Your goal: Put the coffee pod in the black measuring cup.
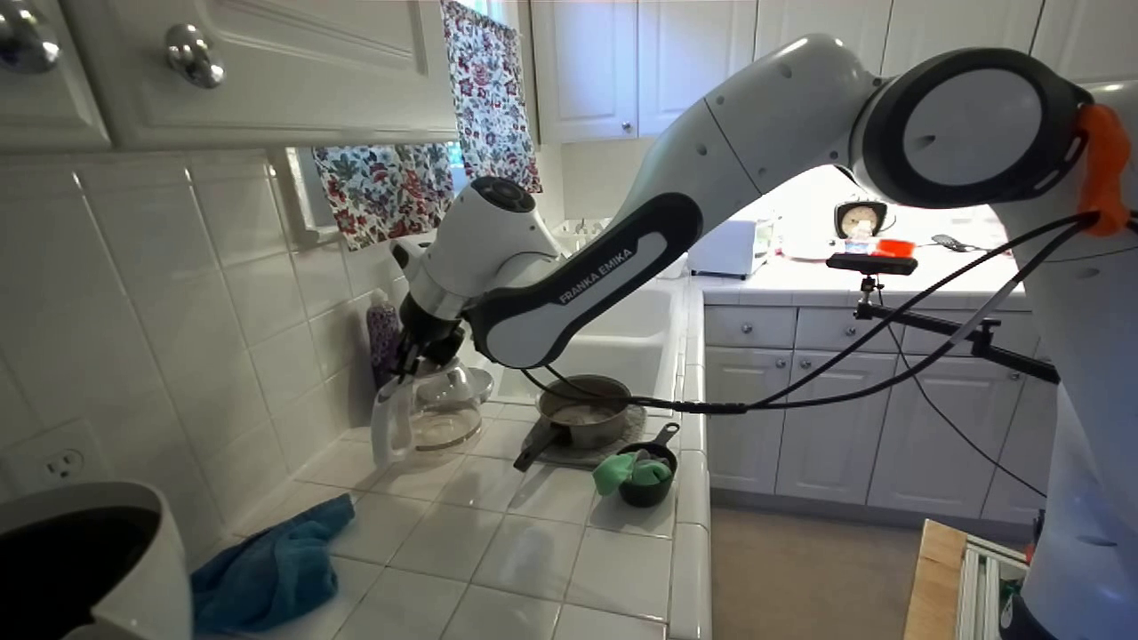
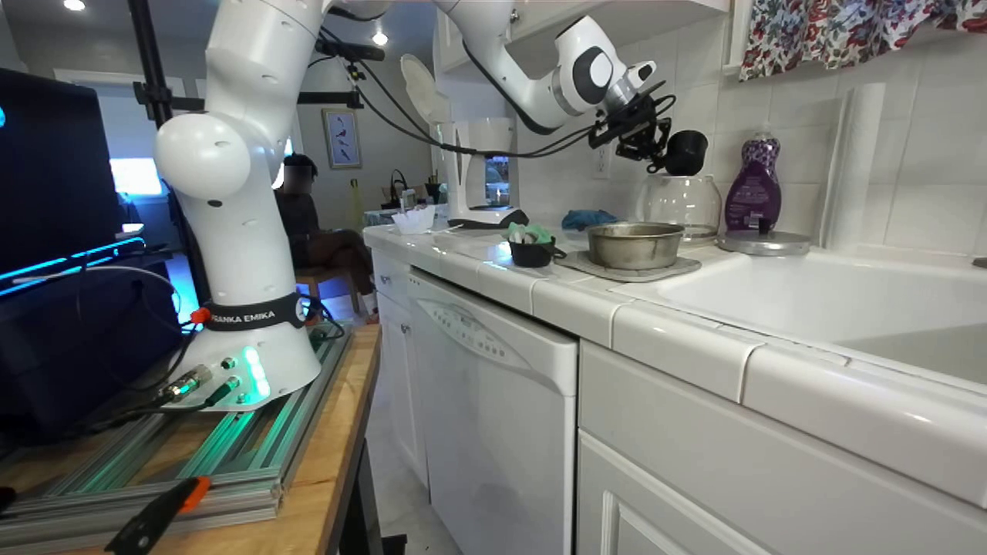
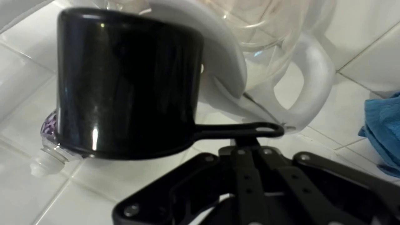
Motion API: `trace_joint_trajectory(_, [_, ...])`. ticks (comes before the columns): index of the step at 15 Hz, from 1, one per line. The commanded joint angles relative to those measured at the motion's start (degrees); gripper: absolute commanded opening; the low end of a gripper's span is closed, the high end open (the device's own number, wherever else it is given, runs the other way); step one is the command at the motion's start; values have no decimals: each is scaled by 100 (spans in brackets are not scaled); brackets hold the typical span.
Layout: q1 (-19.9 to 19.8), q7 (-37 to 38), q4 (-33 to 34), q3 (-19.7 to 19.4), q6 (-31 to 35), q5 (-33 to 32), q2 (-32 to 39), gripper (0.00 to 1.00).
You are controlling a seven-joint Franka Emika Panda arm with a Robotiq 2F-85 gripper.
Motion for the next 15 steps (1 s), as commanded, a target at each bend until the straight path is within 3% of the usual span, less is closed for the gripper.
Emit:
trace_joint_trajectory(1, [149, -198, 28, -118, -41, 30, -50, 0])
trace_joint_trajectory(6, [123, -452, -10, -33, 177, 60, -59, 0])
trace_joint_trajectory(13, [-223, -1162, -109, 572, 359, 178, -58, 0])
trace_joint_trajectory(15, [59, -997, -295, 322, 282, 39, -322, 0])
